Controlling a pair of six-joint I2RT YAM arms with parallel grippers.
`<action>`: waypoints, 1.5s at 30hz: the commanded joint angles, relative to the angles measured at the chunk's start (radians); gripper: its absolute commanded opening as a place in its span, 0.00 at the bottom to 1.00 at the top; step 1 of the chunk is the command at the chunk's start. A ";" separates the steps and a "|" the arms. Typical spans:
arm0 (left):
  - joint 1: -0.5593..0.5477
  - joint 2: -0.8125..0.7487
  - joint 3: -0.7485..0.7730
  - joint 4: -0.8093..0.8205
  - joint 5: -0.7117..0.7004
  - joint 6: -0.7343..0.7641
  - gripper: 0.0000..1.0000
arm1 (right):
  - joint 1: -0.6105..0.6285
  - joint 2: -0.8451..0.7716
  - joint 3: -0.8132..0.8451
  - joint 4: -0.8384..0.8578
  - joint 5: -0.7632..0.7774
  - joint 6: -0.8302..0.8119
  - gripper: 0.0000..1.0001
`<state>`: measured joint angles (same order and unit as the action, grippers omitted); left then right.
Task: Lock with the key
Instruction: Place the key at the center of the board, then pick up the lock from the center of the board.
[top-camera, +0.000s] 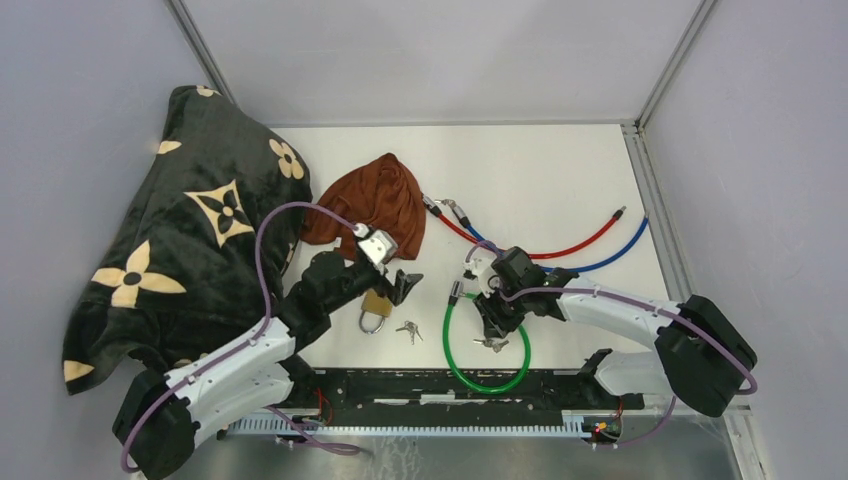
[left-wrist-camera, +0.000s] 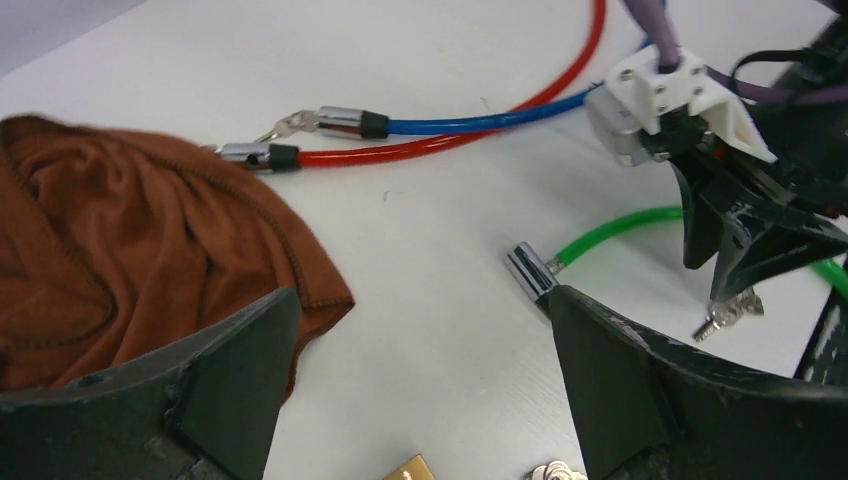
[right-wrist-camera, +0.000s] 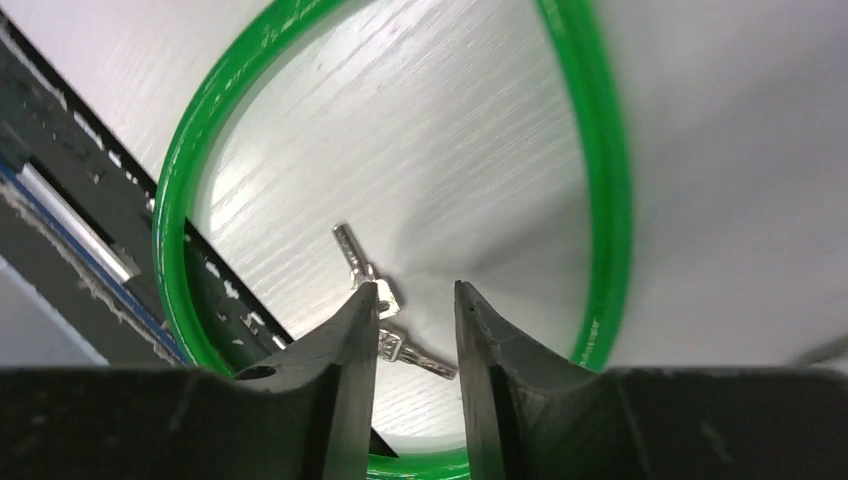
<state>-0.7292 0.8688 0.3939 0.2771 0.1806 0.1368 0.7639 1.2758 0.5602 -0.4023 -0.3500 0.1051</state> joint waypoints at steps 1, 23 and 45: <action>0.108 -0.089 -0.047 0.078 -0.075 -0.365 1.00 | -0.001 -0.011 0.125 -0.040 0.170 -0.030 0.41; 0.439 -0.455 -0.275 0.006 -0.253 -0.761 1.00 | -0.269 0.316 0.520 -0.085 0.447 -0.255 0.54; 0.447 -0.451 -0.282 0.027 -0.247 -0.747 1.00 | -0.275 0.550 0.605 -0.112 0.262 -0.344 0.12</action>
<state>-0.2890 0.4145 0.1169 0.2634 -0.0513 -0.5804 0.4843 1.7897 1.1366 -0.5217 -0.0471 -0.2142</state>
